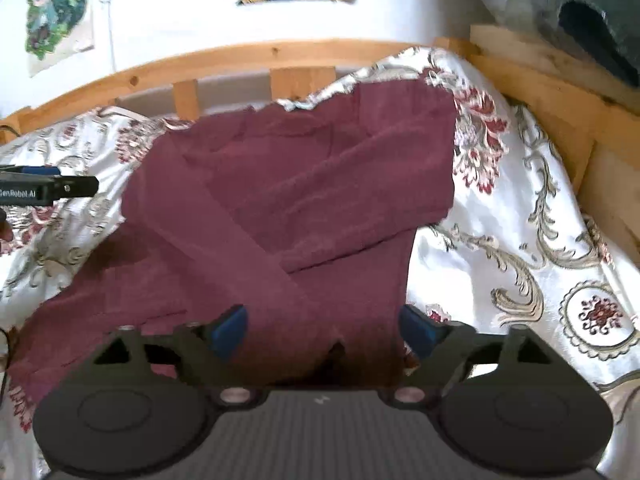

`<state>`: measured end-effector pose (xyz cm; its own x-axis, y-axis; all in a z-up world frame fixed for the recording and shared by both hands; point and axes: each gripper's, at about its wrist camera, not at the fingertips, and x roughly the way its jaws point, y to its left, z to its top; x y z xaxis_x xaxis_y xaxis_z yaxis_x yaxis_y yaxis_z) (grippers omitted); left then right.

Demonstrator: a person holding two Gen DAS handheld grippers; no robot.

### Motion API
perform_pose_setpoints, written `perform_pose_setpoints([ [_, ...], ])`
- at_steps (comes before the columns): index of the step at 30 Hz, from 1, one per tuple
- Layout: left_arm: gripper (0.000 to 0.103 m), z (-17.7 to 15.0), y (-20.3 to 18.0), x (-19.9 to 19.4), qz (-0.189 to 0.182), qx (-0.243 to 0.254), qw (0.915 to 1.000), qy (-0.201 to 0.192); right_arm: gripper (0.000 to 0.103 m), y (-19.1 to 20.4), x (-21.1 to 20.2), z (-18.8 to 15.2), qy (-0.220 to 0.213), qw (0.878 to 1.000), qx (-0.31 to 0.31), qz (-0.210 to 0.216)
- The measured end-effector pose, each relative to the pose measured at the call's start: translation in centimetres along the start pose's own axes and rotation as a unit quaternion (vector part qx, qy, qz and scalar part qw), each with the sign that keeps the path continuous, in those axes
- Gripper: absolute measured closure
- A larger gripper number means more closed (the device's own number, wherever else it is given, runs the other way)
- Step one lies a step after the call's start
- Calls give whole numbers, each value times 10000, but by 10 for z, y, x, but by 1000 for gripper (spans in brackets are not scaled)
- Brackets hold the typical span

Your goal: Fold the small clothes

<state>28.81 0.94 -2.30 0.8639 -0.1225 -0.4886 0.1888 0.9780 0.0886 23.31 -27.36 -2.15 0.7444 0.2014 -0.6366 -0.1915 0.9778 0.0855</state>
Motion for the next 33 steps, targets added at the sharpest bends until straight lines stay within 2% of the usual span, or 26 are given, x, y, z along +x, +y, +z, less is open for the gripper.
perform_pose_setpoints([
  [3, 1, 4, -10, -21, -37, 446, 9990, -76, 3, 6, -20, 2, -85, 9993, -350, 71],
  [6, 1, 7, -15, -48, -163, 872, 9959, -185, 0, 14, -41, 5, -55, 9964, -834, 113],
  [9, 1, 7, -18, -74, -392, 1353, 9898, -190, 0, 24, -59, 4, 266, 9886, -1453, 283],
  [14, 1, -12, -27, -107, -941, 2114, 9728, -117, 0, 43, -80, -21, 832, 9637, -2495, 450],
  [17, 1, -33, -37, -111, -1208, 2511, 9604, 12, 0, 53, -81, -37, 1137, 9494, -2880, 518],
  [20, 1, -53, -53, -107, -1301, 2902, 9479, 215, 0, 64, -76, -51, 1404, 9362, -3187, 479],
  [21, 1, -59, -57, -105, -1284, 2895, 9483, 225, 0, 67, -73, -56, 1484, 9314, -3294, 440],
  [24, 1, -73, -72, -100, -1392, 3241, 9351, 342, 0, 76, -59, -70, 1755, 9149, -3631, 167],
  [26, 1, -81, -78, -95, -1481, 3397, 9277, 443, 0, 83, -49, -82, 1945, 8993, -3916, -43],
  [29, 1, -88, -83, -87, -1606, 3483, 9213, 638, 0, 91, -37, -98, 1930, 8769, -4376, -477],
  [31, 1, -92, -85, -83, -1672, 3523, 9176, 768, 0, 94, -33, -102, 1788, 8703, -4537, -689],
  [33, 1, -94, -87, -80, -1743, 3570, 9135, 876, 1, 94, -30, -104, 1687, 8690, -4578, -826],
])
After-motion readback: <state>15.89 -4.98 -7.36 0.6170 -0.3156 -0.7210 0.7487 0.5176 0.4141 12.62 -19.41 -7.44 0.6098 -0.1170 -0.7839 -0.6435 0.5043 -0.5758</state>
